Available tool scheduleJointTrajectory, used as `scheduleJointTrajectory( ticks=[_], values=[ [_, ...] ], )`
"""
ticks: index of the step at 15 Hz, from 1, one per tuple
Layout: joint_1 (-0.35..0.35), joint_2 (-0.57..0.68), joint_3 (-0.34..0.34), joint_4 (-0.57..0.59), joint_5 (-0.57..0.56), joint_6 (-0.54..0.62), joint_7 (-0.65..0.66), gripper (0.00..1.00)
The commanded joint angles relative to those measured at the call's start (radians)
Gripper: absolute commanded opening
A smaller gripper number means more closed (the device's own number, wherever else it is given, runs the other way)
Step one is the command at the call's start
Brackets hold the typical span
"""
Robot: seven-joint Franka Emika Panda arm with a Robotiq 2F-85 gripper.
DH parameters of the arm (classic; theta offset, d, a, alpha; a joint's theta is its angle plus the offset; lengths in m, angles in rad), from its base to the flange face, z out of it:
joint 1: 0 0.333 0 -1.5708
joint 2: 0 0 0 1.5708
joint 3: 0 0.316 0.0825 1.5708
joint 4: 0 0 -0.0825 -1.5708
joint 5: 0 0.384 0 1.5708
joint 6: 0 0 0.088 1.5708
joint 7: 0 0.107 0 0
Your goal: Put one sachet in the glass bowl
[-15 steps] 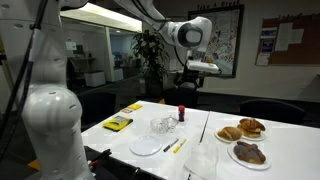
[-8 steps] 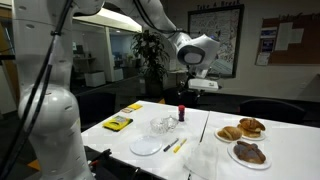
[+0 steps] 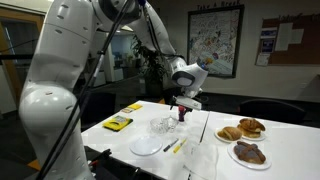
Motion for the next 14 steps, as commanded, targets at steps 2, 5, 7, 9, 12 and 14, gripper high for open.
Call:
scheduleJointTrajectory(
  ticks=[2, 5, 7, 9, 12, 14],
  values=[
    [0.001, 0.096, 0.022, 0.085, -0.106, 0.019, 0.218, 1.00],
    [-0.017, 0.124, 0.046, 0.120, -0.160, 0.015, 0.324, 1.00],
    [-0.027, 0.138, 0.064, 0.134, -0.177, 0.010, 0.366, 1.00],
    [-0.033, 0.154, 0.078, 0.140, -0.195, 0.010, 0.397, 1.00],
    [-0.040, 0.180, 0.094, 0.148, -0.226, 0.012, 0.429, 1.00],
    [-0.032, 0.194, 0.091, 0.154, -0.270, 0.025, 0.473, 1.00]
  ],
)
